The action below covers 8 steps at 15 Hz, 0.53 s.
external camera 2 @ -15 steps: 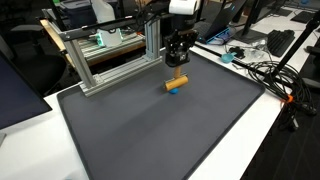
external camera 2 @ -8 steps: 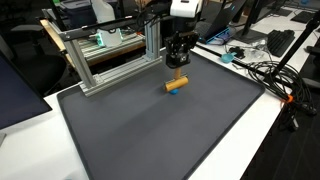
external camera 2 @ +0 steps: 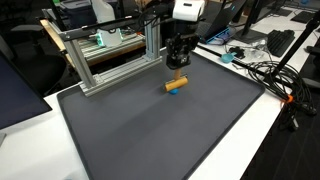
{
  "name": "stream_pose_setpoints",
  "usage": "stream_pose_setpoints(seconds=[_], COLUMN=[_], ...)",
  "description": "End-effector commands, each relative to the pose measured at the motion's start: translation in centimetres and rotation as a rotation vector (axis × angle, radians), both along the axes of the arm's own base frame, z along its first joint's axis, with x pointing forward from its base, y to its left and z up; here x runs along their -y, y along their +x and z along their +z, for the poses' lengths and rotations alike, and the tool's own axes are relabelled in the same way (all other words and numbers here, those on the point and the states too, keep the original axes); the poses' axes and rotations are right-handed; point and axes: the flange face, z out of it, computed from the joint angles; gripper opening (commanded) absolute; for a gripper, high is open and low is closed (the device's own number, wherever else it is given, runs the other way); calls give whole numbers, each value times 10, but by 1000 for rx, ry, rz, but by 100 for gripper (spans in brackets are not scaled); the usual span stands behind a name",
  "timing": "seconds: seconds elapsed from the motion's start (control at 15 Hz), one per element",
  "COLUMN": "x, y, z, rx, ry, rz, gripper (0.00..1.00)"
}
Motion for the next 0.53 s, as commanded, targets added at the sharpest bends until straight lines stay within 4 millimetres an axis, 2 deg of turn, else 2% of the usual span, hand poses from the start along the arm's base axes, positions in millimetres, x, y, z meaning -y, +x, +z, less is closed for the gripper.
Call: stream_pose_setpoints(seconds=[0.0, 0.47], x=[4, 3], y=[8, 13], z=[-24, -37], rx=[-34, -58], ry=[16, 28], rz=[-23, -15], gripper=[22, 22])
